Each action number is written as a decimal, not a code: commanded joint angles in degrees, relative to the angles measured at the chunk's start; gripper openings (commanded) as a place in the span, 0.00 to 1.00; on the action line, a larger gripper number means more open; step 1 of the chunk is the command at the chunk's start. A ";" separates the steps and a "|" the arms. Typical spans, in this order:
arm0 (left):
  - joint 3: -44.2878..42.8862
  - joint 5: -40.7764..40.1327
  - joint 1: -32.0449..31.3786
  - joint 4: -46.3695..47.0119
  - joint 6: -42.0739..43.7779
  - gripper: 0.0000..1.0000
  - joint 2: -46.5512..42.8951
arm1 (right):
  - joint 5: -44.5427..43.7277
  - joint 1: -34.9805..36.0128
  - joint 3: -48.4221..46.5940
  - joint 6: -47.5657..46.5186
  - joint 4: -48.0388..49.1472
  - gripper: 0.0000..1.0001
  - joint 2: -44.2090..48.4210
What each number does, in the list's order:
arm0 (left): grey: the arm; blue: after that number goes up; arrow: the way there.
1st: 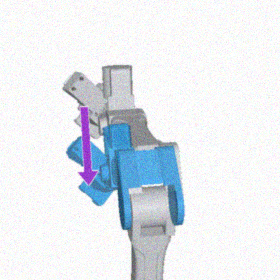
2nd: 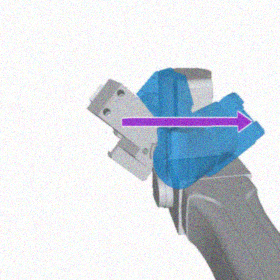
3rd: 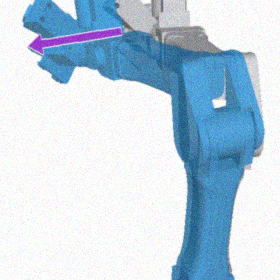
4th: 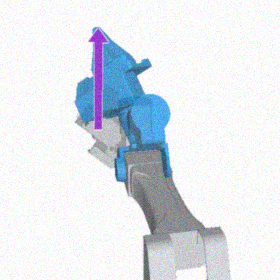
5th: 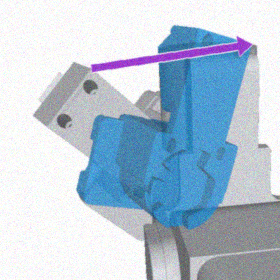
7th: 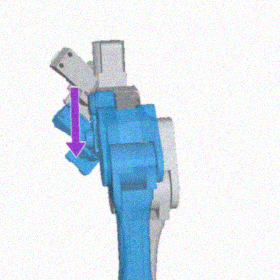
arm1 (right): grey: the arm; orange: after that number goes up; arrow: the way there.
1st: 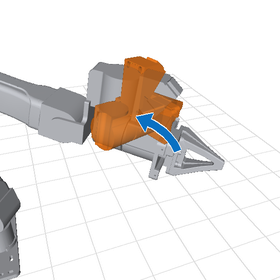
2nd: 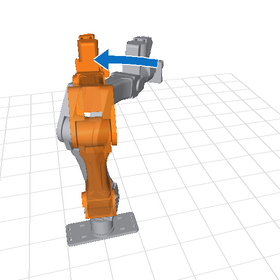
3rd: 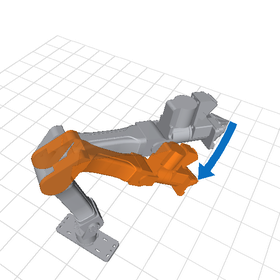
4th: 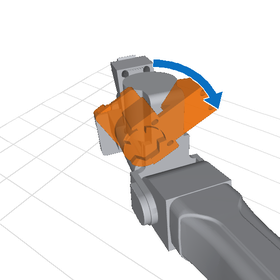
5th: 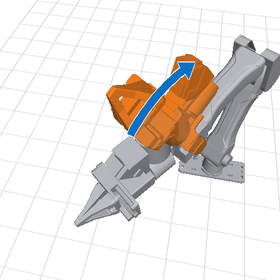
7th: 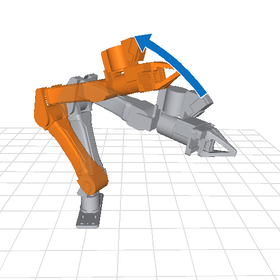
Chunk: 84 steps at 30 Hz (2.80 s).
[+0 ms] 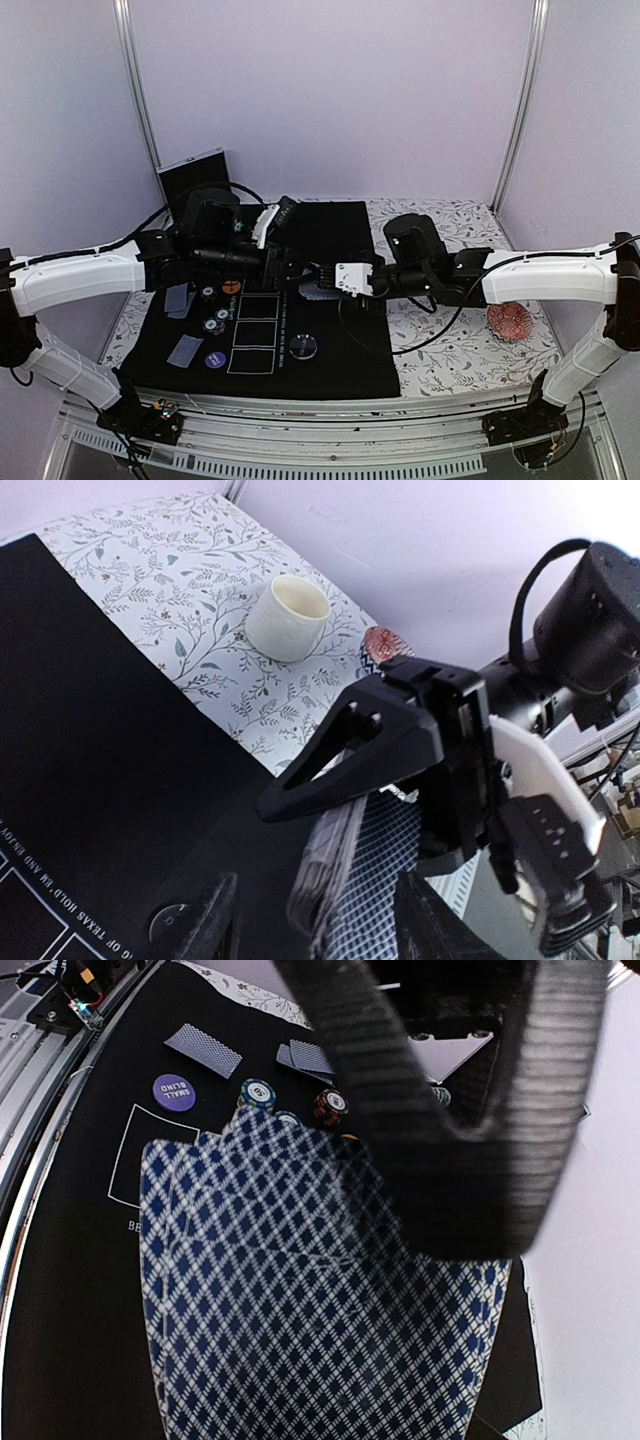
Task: Distribute texas hold em gaming equipment
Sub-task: Pick up the poker card from the face-down deck piles.
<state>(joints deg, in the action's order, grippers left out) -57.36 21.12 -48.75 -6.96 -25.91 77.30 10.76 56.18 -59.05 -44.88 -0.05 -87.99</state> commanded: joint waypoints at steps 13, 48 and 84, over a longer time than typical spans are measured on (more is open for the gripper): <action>-8.20 -6.18 -3.71 -7.56 6.44 0.61 6.90 | -0.85 -0.06 -3.32 -0.14 -0.12 0.50 -1.66; -6.20 -11.67 -2.01 -13.33 9.28 0.56 -1.01 | -1.34 -0.14 -1.90 0.24 0.10 0.51 -0.73; -5.46 -8.70 -0.06 -12.21 9.23 0.61 -3.82 | -0.90 -0.15 -2.74 0.15 -0.69 0.51 -1.31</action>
<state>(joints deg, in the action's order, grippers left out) -63.35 10.44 -49.93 -20.21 -16.05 76.34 9.54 56.18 -60.55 -44.88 -1.15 -89.32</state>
